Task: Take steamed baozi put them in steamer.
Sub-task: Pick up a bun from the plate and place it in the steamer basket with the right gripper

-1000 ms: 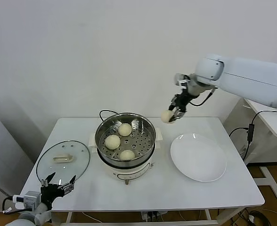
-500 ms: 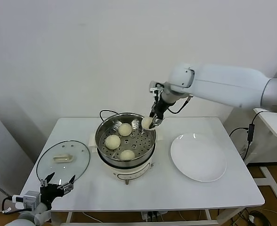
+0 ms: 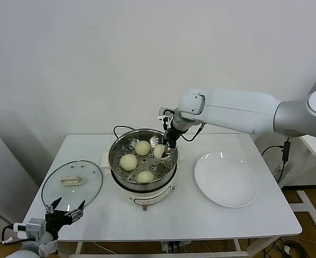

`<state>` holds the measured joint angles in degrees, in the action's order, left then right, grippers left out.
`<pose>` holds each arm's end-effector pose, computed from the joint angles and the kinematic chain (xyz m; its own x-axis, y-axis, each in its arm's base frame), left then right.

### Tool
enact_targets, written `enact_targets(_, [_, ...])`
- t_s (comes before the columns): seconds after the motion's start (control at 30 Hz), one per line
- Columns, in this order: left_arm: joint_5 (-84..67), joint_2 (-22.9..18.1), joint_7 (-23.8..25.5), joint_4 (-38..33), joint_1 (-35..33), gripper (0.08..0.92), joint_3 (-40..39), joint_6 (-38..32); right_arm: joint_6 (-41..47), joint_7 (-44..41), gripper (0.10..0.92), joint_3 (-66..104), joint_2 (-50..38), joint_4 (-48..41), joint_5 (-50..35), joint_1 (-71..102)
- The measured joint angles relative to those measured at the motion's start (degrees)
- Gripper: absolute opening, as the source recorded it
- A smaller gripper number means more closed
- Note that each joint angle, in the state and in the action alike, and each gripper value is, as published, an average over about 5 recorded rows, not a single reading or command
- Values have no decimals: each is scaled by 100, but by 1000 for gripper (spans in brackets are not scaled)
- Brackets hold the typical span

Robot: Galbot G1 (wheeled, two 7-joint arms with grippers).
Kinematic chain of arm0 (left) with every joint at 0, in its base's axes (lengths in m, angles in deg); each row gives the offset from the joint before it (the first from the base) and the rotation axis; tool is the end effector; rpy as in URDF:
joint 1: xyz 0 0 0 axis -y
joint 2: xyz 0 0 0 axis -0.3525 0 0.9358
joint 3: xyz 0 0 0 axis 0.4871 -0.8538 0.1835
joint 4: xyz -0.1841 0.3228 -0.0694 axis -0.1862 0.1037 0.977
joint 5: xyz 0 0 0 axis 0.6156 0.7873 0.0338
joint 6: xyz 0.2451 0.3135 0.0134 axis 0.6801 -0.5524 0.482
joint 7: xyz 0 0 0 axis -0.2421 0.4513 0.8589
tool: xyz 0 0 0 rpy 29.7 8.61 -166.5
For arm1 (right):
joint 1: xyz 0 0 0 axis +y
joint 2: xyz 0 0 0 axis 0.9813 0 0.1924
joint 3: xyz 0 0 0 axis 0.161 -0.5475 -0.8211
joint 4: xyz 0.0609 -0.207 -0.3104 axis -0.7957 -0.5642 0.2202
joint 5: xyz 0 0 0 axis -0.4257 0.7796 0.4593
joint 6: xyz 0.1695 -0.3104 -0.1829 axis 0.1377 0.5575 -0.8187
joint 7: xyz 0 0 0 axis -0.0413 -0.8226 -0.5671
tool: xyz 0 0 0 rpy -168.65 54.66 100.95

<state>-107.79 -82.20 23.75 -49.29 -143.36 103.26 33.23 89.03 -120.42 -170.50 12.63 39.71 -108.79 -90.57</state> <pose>0.2193 0.1298 -0.3099 -0.8813 0.0244 0.4719 0.0786 0.9923 0.0954 0.6259 0.1091 -0.0769 -0.1469 -0.2956 0.9439 -0.9888 0.0189 -0.1480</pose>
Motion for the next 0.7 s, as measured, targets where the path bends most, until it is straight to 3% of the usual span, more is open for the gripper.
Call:
enact_targets(0.27, [-6,-1,0,51,0,823,2,-21,51,135,506,76,90,-87,103,278])
enact_targets(0.7, [-15,-9,3,71,-1,823,-1,-38,79,205,807,270,100,-165,140,450])
